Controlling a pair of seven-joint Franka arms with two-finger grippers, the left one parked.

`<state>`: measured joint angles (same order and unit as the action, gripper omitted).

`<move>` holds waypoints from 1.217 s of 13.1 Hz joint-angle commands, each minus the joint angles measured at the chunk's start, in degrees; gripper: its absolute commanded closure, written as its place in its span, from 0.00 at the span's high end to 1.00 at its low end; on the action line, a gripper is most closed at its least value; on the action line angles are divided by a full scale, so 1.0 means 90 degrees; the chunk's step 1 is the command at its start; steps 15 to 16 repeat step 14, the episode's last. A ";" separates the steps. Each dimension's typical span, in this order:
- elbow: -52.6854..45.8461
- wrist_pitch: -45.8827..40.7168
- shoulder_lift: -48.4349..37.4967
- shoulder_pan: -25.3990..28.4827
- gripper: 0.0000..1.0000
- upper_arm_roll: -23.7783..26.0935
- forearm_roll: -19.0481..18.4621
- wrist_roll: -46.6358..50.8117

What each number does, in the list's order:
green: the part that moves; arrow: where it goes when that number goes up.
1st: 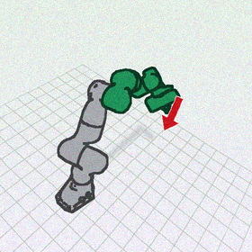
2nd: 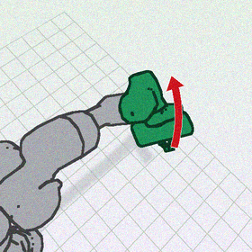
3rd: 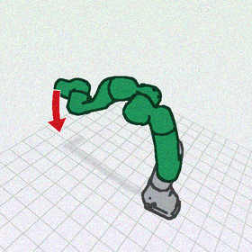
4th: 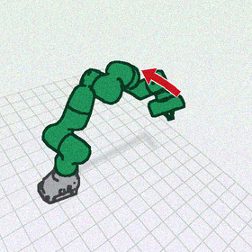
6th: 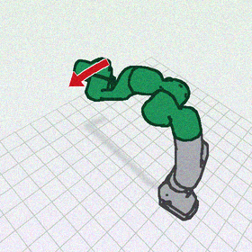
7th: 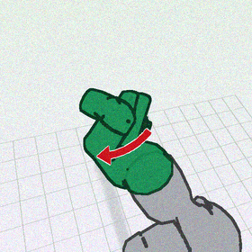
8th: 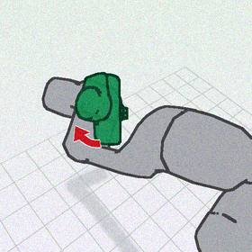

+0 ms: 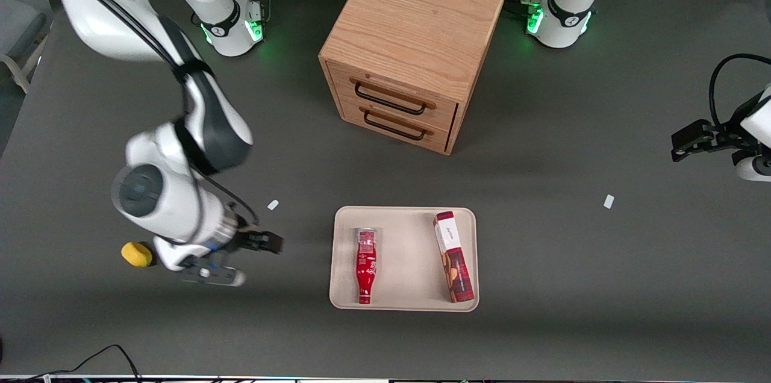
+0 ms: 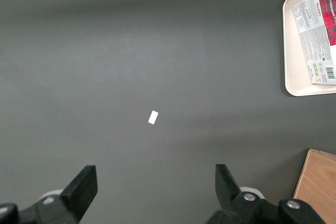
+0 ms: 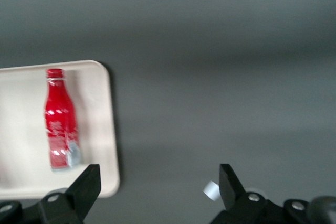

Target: Place coke bottle on tray

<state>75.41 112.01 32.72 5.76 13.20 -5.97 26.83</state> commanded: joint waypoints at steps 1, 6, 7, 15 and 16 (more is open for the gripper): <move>0.1890 0.0084 -0.1619 -0.0356 1.00 0.0008 -0.0001 -0.0022; 0.2539 -0.0568 -0.3097 -0.0826 1.00 -0.0244 0.0329 -0.0537; 0.2529 -0.0715 -0.3273 -0.0826 1.00 -0.0468 0.0514 -0.0878; 0.2139 -0.1663 -0.3441 -0.0816 1.00 -0.0949 0.0800 -0.1721; 0.2139 -0.1663 -0.3441 -0.0816 1.00 -0.0949 0.0800 -0.1721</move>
